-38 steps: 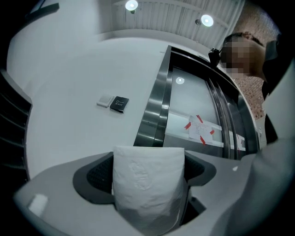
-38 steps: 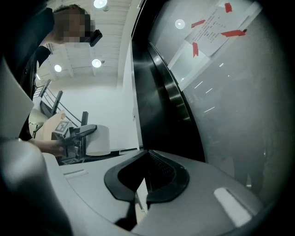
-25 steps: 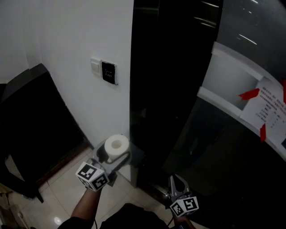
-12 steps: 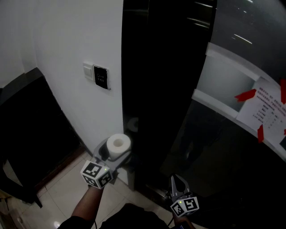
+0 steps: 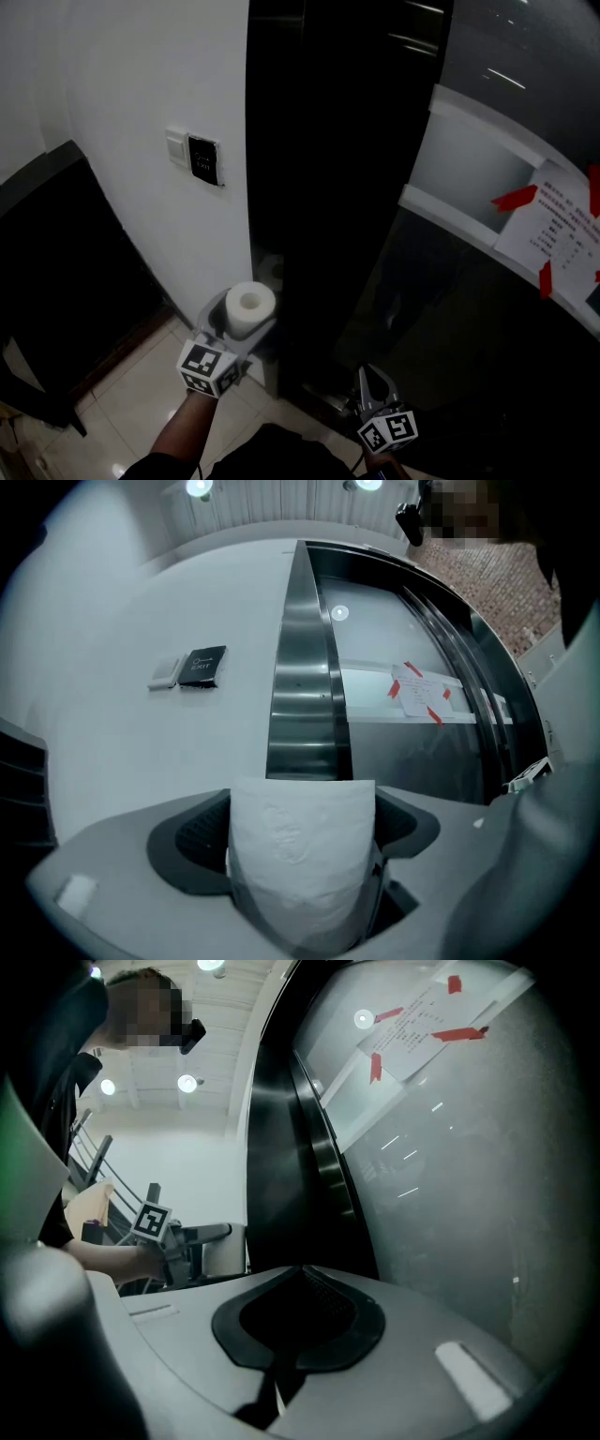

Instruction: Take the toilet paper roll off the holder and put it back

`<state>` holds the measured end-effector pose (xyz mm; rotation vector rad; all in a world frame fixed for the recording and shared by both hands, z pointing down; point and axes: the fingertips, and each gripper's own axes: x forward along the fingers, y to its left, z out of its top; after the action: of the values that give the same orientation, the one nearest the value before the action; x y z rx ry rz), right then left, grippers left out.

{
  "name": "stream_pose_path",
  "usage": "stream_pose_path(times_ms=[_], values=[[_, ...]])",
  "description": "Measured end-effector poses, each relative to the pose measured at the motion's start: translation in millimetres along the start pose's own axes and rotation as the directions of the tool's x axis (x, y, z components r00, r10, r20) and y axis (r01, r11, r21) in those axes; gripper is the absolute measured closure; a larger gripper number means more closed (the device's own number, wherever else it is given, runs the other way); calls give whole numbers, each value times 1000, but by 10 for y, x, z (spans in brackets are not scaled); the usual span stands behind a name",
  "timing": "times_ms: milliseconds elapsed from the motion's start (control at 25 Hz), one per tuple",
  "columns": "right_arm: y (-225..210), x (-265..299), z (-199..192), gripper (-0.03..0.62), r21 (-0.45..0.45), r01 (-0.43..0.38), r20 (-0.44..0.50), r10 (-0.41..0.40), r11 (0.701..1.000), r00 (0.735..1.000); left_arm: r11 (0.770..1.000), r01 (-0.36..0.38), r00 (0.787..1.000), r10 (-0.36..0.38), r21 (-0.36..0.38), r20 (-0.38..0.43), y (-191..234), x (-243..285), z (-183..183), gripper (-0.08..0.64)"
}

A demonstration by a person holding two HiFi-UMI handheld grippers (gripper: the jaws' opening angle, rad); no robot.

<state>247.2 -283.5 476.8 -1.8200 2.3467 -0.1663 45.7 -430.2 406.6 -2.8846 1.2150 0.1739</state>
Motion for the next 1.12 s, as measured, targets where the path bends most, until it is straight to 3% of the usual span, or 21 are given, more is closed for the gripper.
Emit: stream_pose_path(times_ms=[400, 680, 960, 1120], values=[[-26, -23, -17, 579, 10, 4, -5, -4, 1000, 1000, 999, -7, 1000, 6, 33, 26, -14, 0, 45, 117], [1, -29, -16, 579, 14, -16, -7, 16, 1000, 1000, 1000, -6, 999, 6, 9, 46, -29, -155, 167, 115], [140, -8, -50, 580, -3, -65, -27, 65, 998, 998, 998, -61, 998, 61, 8, 32, 58, -448, 91, 117], [179, -35, -55, 580, 5, -79, -32, 80, 997, 996, 992, -127, 990, 128, -17, 57, 71, -734, 169, 118]])
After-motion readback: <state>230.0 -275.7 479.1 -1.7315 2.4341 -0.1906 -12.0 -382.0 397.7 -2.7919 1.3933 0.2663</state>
